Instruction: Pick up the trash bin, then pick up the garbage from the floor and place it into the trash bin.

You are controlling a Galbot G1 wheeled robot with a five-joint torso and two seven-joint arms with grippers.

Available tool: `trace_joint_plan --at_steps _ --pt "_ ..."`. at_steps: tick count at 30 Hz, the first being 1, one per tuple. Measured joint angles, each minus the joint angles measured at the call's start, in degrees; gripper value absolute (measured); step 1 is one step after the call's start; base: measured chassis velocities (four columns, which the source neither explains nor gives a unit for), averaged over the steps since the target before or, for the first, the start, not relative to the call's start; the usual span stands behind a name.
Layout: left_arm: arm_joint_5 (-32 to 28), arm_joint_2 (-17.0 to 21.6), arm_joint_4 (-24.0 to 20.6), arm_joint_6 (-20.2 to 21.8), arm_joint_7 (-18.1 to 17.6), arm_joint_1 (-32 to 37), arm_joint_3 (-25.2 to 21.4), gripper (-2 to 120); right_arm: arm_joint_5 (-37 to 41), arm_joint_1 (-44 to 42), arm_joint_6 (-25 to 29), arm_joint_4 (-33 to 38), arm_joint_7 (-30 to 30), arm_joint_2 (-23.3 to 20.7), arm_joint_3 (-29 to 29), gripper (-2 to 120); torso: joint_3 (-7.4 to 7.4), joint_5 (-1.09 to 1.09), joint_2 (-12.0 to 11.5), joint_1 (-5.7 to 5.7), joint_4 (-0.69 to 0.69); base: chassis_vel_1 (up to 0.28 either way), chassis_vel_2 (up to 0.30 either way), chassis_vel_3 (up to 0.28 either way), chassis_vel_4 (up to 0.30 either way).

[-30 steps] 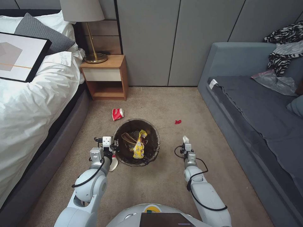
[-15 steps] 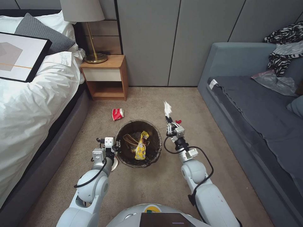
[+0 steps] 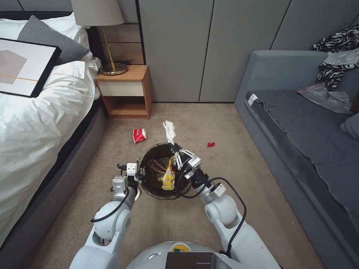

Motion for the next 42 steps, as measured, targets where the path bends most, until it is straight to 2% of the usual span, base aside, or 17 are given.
trace_joint_plan --at_steps 6,9,23,24,25,27,28,29,31,34,38,42 --pt "0.0 -0.1 0.0 0.0 0.0 -0.2 0.5 3 -0.2 0.6 -1.4 0.3 -0.7 -0.4 -3.6 0 0.0 0.0 0.0 0.0 0.0 0.0 0.0 0.0 0.0" --pt "0.1 -0.2 -0.2 0.1 -0.1 -0.1 0.6 3 -0.4 1.0 -1.8 -2.7 -0.7 -0.4 -6.1 0 0.0 0.01 0.0 0.0 0.0 0.0 0.0 0.0 0.0" --pt "-0.1 -0.4 -0.2 0.2 -0.1 -0.7 0.7 3 -2.9 -1.5 0.0 -9.5 -0.5 0.1 -8.0 0 0.0 0.01 0.0 0.0 0.0 0.0 0.0 0.0 0.0" --pt "-0.2 -0.4 -0.2 0.2 -0.1 -0.7 0.7 3 -3.0 -1.8 0.2 -9.8 -0.5 0.1 -8.0 5 0.0 0.01 0.0 0.0 0.0 0.0 0.0 0.0 0.0" --pt "-0.2 -0.4 -0.2 0.2 -0.1 -0.7 0.7 3 -3.0 -1.8 0.2 -9.8 -0.5 0.1 -8.0 5 0.0 0.01 0.0 0.0 0.0 0.0 0.0 0.0 0.0" --pt "-0.3 -0.4 -0.2 0.3 -0.2 -0.8 0.7 3 -3.7 -2.5 0.4 -10.7 -0.4 0.2 -8.0 16 0.0 0.01 0.0 0.0 0.0 0.0 0.0 0.0 0.0" --pt "-0.3 -0.4 -0.2 0.3 -0.2 -0.8 0.7 3 -3.7 -2.5 0.4 -10.7 -0.4 0.2 -8.0 16 0.0 0.01 0.0 0.0 0.0 0.0 0.0 0.0 0.0" --pt "-0.3 -0.4 -0.2 0.3 -0.2 -0.8 0.6 3 -4.1 -2.8 0.7 -11.0 -0.4 0.2 -7.9 23 0.0 0.01 0.0 0.0 0.0 0.0 0.0 0.0 0.0" --pt "-0.3 -0.4 -0.2 0.3 -0.2 -0.8 0.6 3 -4.2 -2.9 0.8 -11.1 -0.4 0.3 -7.9 25 0.0 0.01 0.0 0.0 0.0 0.0 0.0 0.0 0.0" --pt "-0.4 -0.4 -0.3 0.3 -0.2 -0.9 0.6 3 -4.3 -3.0 0.9 -11.1 -0.4 0.3 -7.9 41 0.0 0.01 0.0 0.0 0.0 0.0 0.0 0.0 0.0" --pt "-0.4 -0.4 -0.4 0.4 -0.2 -0.9 0.6 3 -4.3 -3.0 0.9 -11.0 -0.4 0.3 -7.7 50 0.0 0.01 0.0 0.0 0.0 0.0 0.0 0.0 0.0" --pt "-0.4 -0.4 -0.4 0.4 -0.2 -0.9 0.6 3 -4.3 -3.0 1.0 -10.9 -0.4 0.3 -7.6 70 0.0 0.01 0.0 0.0 0.0 0.0 0.0 0.0 0.0"
